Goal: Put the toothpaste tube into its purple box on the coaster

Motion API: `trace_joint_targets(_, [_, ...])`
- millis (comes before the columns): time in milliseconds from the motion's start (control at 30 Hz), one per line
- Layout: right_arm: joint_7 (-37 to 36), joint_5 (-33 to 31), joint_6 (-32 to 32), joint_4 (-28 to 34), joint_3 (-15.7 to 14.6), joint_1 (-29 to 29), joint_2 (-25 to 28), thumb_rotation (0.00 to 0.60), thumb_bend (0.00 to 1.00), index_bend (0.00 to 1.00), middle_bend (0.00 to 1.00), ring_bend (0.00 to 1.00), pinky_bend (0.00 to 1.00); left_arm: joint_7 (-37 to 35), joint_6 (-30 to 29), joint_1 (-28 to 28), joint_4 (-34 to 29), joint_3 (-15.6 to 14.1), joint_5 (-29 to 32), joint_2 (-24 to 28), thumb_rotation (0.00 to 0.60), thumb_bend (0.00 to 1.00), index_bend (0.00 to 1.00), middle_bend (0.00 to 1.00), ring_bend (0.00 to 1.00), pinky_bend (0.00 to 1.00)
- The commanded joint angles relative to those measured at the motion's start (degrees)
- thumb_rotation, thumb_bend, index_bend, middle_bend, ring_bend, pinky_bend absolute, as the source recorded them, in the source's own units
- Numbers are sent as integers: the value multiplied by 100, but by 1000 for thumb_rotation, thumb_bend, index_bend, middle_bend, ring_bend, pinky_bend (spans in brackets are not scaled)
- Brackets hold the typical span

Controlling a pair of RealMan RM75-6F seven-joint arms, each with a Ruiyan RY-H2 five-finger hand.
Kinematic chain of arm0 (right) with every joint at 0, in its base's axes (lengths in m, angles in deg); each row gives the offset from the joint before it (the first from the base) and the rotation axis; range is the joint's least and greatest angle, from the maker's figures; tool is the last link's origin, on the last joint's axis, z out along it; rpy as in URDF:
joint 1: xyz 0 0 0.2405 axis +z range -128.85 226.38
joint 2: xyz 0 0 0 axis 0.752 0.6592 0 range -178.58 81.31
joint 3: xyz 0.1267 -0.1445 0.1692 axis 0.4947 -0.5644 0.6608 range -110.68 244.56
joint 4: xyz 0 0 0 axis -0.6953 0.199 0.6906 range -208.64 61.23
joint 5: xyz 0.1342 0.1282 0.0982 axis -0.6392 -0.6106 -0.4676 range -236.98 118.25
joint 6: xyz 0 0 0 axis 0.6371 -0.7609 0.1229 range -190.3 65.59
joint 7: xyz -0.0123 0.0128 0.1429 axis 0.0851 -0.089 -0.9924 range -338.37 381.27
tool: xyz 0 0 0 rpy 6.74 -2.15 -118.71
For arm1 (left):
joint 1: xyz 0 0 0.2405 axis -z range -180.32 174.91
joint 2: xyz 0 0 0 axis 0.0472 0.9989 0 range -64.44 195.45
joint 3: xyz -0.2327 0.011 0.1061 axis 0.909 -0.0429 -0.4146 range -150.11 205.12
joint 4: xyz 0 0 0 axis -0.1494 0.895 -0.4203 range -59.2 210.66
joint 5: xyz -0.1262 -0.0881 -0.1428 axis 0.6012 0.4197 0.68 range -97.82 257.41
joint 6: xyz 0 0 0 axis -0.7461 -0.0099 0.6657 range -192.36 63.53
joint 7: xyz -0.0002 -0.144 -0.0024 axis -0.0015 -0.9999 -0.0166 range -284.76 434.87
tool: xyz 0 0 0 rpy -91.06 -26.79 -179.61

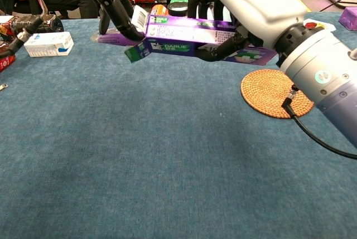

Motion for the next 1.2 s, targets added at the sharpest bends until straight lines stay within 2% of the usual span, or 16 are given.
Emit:
trace_joint_targets(33, [-291, -127, 2, -11, 63, -64, 42, 600, 481, 534, 608, 579, 682, -149, -16, -163, -271, 148, -155, 232, 600, 273, 0, 0, 151, 456])
trace_joint_targets(367, [-1286, -309, 46, -352, 199, -157, 104, 600, 492, 535, 609, 579, 682, -433, -86, -583, -1222, 653, -446, 1466, 600, 273, 0, 0, 141, 454])
trace_joint_targets(533, [-1826, -280, 169, -579, 299, -156, 98, 600, 492, 535, 610, 580, 682, -689, 188, -879, -1223, 725, -592, 1958, 600, 271, 0, 0, 141, 454])
trace_joint_targets(700, [-2730, -281, 352, -887, 502, -117, 46, 600, 496, 535, 610, 579, 679, -1073, 512, -1307, -1179, 713, -809, 2475, 600, 273, 0, 0, 140, 454])
trace_joint_targets(800, [-3768, -286, 610, -1328, 768, -42, -71, 600, 500, 535, 610, 578, 675, -1466, 940, -1692, -913, 656, -962, 2851, 600, 273, 0, 0, 141, 454])
trace_joint_targets(1000, [-5116, -599, 923, -1816, 1221, 30, -396, 600, 516, 535, 610, 578, 669, -2053, 1606, -2123, -606, 652, -1321, 3309, 600, 272, 0, 0, 140, 454])
trace_joint_targets(1200, [-5551, -818, 980, -1872, 1427, 41, -471, 600, 520, 535, 610, 575, 668, -2436, 1900, -2334, -503, 688, -1532, 3551, 600, 272, 0, 0, 140, 454])
